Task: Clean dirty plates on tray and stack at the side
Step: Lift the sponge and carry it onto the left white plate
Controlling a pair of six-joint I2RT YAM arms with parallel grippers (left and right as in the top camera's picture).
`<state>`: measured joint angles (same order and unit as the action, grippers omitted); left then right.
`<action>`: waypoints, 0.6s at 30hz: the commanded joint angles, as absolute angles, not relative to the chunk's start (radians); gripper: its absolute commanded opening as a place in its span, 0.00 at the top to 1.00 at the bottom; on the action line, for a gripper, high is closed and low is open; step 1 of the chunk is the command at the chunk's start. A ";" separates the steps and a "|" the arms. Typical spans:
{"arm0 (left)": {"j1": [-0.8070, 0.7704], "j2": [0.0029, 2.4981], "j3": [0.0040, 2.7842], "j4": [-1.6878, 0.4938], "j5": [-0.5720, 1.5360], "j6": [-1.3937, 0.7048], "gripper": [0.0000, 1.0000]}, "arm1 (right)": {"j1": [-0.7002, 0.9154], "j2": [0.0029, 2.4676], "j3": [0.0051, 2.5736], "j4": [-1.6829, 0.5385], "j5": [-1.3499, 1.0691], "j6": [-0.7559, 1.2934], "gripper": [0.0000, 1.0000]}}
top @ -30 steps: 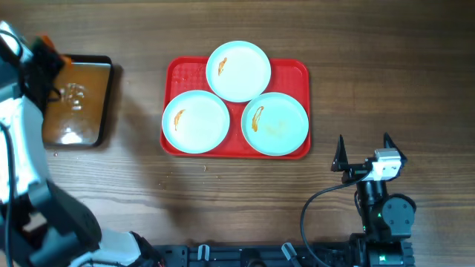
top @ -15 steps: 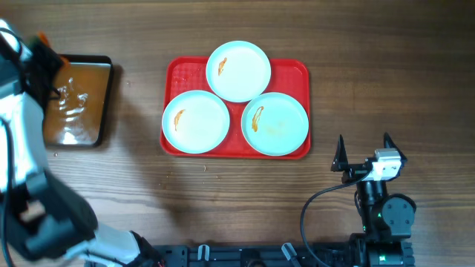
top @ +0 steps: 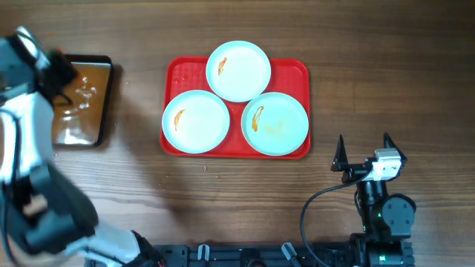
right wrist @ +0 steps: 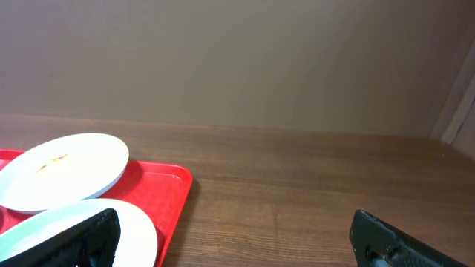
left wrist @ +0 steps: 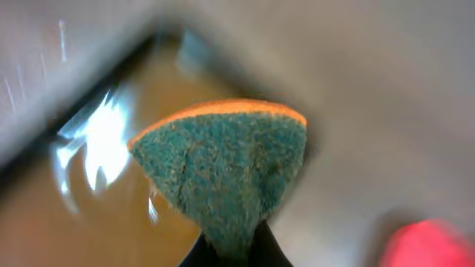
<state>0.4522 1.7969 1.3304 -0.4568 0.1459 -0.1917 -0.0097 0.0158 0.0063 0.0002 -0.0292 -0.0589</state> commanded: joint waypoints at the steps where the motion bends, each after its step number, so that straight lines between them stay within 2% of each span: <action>1: 0.461 1.748 1.329 -0.461 0.110 -0.164 0.96 | -0.014 0.011 0.005 0.002 -0.041 -0.076 0.00; 5: 0.381 1.475 1.353 -0.461 0.114 -0.164 0.96 | -0.014 0.011 0.005 0.002 -0.041 -0.076 0.00; 8: 0.252 1.381 1.353 -0.589 0.144 -0.165 0.96 | -0.014 0.011 0.005 0.002 -0.041 -0.076 0.00; 10: 0.144 1.411 1.352 -0.739 0.273 -0.165 0.96 | -0.014 0.011 0.005 0.002 -0.041 -0.076 0.00; 13: -0.012 1.509 1.339 -0.885 0.321 -0.164 0.96 | -0.014 0.011 0.005 0.002 -0.041 -0.076 0.00; 18: -0.181 1.709 1.273 -0.827 0.321 -0.165 0.96 | -0.014 0.011 0.005 0.002 -0.041 -0.076 0.00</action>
